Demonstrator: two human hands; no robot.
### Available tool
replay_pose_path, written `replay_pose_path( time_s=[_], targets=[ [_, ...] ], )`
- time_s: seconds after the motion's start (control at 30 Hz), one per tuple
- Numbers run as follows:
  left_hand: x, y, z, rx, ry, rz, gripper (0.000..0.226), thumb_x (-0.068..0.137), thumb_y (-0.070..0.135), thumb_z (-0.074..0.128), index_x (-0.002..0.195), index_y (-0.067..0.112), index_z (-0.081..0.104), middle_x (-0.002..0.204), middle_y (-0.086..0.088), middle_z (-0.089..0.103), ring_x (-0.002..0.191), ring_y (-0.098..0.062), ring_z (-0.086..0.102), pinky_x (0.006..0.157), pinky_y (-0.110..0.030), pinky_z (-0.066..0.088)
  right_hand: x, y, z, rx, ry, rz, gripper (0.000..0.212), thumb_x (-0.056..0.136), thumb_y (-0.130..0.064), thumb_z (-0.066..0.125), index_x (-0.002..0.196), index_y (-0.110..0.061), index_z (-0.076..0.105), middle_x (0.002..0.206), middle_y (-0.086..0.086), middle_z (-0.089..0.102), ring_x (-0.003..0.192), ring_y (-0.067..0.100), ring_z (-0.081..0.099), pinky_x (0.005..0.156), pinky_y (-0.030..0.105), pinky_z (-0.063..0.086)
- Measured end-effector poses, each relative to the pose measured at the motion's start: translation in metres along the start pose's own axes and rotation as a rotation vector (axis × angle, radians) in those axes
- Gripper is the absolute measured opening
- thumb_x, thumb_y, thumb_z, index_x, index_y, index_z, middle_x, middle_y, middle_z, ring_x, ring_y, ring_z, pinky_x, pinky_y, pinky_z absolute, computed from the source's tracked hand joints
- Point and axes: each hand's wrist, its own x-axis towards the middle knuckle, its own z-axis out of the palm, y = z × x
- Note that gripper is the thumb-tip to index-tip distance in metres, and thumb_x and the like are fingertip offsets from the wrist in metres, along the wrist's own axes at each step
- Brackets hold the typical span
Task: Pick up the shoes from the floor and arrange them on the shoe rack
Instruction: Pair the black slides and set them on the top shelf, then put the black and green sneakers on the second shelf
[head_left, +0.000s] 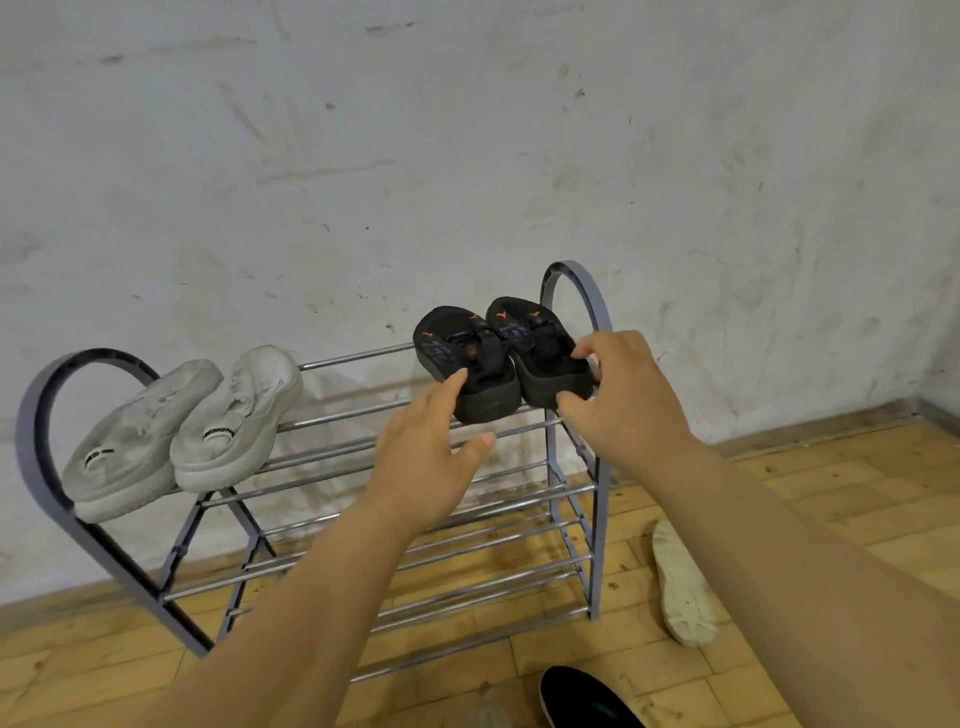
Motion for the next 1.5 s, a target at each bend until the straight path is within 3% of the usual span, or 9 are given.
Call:
replay_pose_path(
  time_s=[0.1, 0.17, 0.37, 0.5, 0.8, 1.03, 1.17, 1.37, 1.5],
  targets=[
    [-0.028, 0.004, 0.013, -0.016, 0.218, 0.109, 0.045, 0.094, 0.034, 0.061, 0.137, 0.024, 0.052, 0.129, -0.001, 0.052, 0.119, -0.021, 0.049, 0.103, -0.042, 0.043, -0.008, -0.001, -0.018, 0.007, -0.019, 0.007, 0.025, 0.081, -0.023, 0.07, 0.086, -0.019, 0.047, 0.086, 0.0, 0.048, 0.065, 0.015, 0.043, 0.058, 0.032, 0.041],
    [-0.051, 0.004, 0.03, 0.01, 0.194, 0.185, 0.034, 0.091, 0.032, 0.06, 0.124, 0.021, 0.055, 0.118, -0.001, 0.051, 0.107, -0.022, 0.052, 0.09, -0.04, 0.046, -0.015, 0.006, -0.021, 0.003, -0.234, 0.058, 0.026, 0.081, -0.027, 0.073, 0.079, -0.015, 0.049, 0.075, 0.0, 0.051, 0.062, 0.016, 0.044, 0.058, 0.033, 0.038],
    [-0.11, -0.037, 0.111, 0.044, -0.412, 0.049, 0.04, 0.096, 0.033, 0.06, 0.133, 0.024, 0.051, 0.132, -0.003, 0.049, 0.119, -0.026, 0.054, 0.094, -0.036, 0.045, -0.099, 0.1, 0.009, -0.146, -0.939, 0.25, 0.025, 0.081, -0.037, 0.079, 0.092, -0.022, 0.061, 0.098, -0.001, 0.062, 0.09, 0.021, 0.059, 0.076, 0.035, 0.048],
    [-0.144, -0.074, 0.163, 0.026, -0.694, -0.183, 0.055, 0.099, 0.041, 0.058, 0.15, 0.031, 0.041, 0.157, -0.002, 0.037, 0.14, -0.024, 0.043, 0.11, -0.034, 0.038, -0.165, 0.167, 0.062, -0.175, -1.16, 0.428, 0.037, 0.079, -0.046, 0.078, 0.109, -0.031, 0.061, 0.122, 0.0, 0.058, 0.107, 0.021, 0.058, 0.089, 0.036, 0.051],
    [-0.208, -0.171, 0.236, -0.028, -0.87, -0.432, 0.058, 0.103, 0.041, 0.052, 0.157, 0.035, 0.031, 0.158, -0.009, 0.036, 0.146, -0.032, 0.033, 0.121, -0.04, 0.026, -0.238, 0.245, 0.197, -0.072, -1.183, 0.7, 0.058, 0.082, -0.037, 0.081, 0.136, -0.024, 0.06, 0.146, 0.004, 0.048, 0.131, 0.027, 0.05, 0.098, 0.029, 0.044],
    [-0.237, -0.207, 0.26, -0.113, -0.993, -0.477, 0.07, 0.1, 0.044, 0.058, 0.161, 0.032, 0.025, 0.164, -0.003, 0.034, 0.146, -0.027, 0.037, 0.116, -0.037, 0.035, -0.244, 0.268, 0.225, -0.078, -1.197, 0.689, 0.057, 0.083, -0.038, 0.079, 0.136, -0.034, 0.06, 0.144, 0.002, 0.055, 0.119, 0.022, 0.057, 0.089, 0.026, 0.044],
    [-0.23, -0.202, 0.251, -0.167, -0.965, -0.548, 0.074, 0.099, 0.043, 0.06, 0.161, 0.034, 0.021, 0.165, -0.004, 0.032, 0.145, -0.027, 0.039, 0.115, -0.036, 0.037, -0.236, 0.246, 0.227, -0.112, -1.234, 0.485, 0.049, 0.093, -0.024, 0.07, 0.14, -0.033, 0.059, 0.147, 0.003, 0.053, 0.128, 0.024, 0.053, 0.091, 0.025, 0.04],
    [-0.189, -0.174, 0.169, -0.174, -0.87, -0.434, 0.08, 0.098, 0.043, 0.063, 0.161, 0.041, 0.014, 0.159, 0.012, 0.032, 0.145, -0.021, 0.039, 0.108, -0.03, 0.037, -0.181, 0.155, 0.2, -0.2, -1.293, 0.085, 0.051, 0.099, -0.021, 0.059, 0.146, -0.04, 0.049, 0.124, 0.001, 0.057, 0.103, 0.019, 0.055, 0.077, 0.025, 0.043],
    [-0.157, -0.155, 0.071, 0.01, -1.038, -0.3, 0.086, 0.096, 0.058, 0.059, 0.158, 0.055, 0.0, 0.169, 0.011, 0.021, 0.142, -0.021, 0.044, 0.101, -0.03, 0.037, -0.127, 0.063, 0.167, 0.071, -1.177, 0.104, 0.055, 0.095, -0.021, 0.069, 0.143, -0.043, 0.051, 0.144, -0.007, 0.055, 0.122, 0.017, 0.059, 0.099, 0.036, 0.051]
  ],
)
